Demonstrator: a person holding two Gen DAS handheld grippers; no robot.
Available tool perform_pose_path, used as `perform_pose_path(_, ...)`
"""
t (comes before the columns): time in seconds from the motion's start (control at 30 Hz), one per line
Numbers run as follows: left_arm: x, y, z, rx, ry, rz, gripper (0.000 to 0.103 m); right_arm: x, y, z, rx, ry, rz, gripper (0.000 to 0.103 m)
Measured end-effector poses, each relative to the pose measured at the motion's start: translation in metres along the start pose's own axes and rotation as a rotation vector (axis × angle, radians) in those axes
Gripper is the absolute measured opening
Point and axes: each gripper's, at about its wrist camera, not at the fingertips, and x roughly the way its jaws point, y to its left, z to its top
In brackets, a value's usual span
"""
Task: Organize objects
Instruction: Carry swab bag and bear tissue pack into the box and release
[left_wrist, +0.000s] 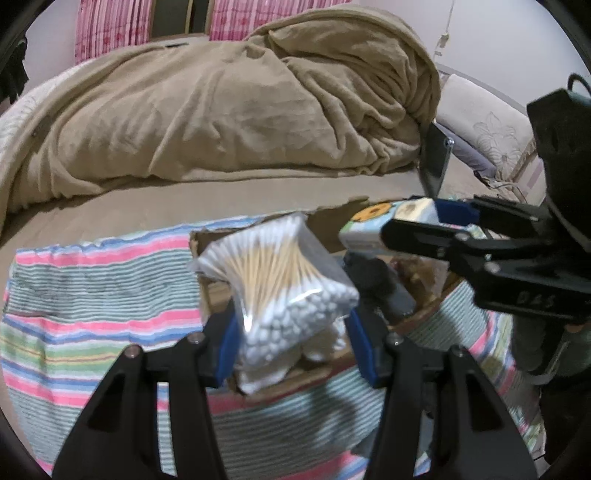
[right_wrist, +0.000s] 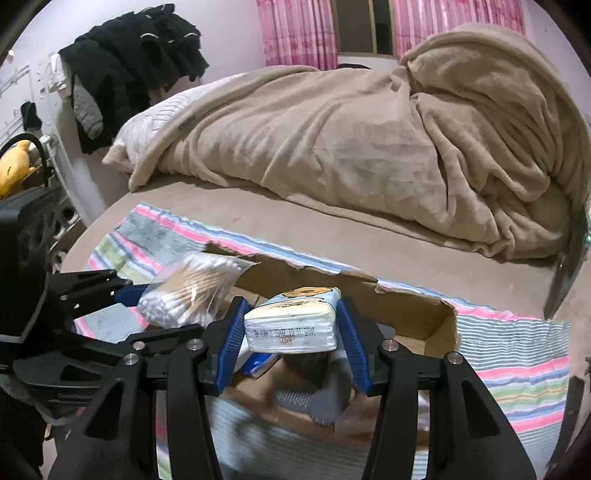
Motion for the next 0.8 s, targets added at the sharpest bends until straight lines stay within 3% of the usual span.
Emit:
perform_pose_path(0.27,0.012,0.008,0.003,-0.021,0.018,-0.036,0.057,0.031,0.001,0.002,0.008,0.028,-0.016,0.053)
perform_pose_path(0.43,0.011,0.017,-0.002,-0.071,0.032,-0.069,0.071,0.045,-0.002,-0.008,0.055,0.057,0.02,0.053)
perform_pose_path(0.5,0.007,0.018,-0.005,-0.077,0.027,-0.07,0.071,0.046,-0.006,-0.01,0.082,0.068,0.032,0.053)
perform_pose_path(0.53,0.003,0.018,-0.006,-0.078,0.022,-0.07,0.071,0.045,-0.008,-0.012,0.098,0.075,0.041,0.054)
perform_pose_path(0.63,-0.006,0.014,-0.01,-0.072,0.008,-0.058,0.074,0.038,-0.013,-0.016,0.125,0.079,0.064,0.069)
perform_pose_path(0.8,-0.024,0.008,-0.016,-0.077,-0.019,-0.059,0.075,0.015,-0.007,-0.021,0.114,0.069,0.063,0.069)
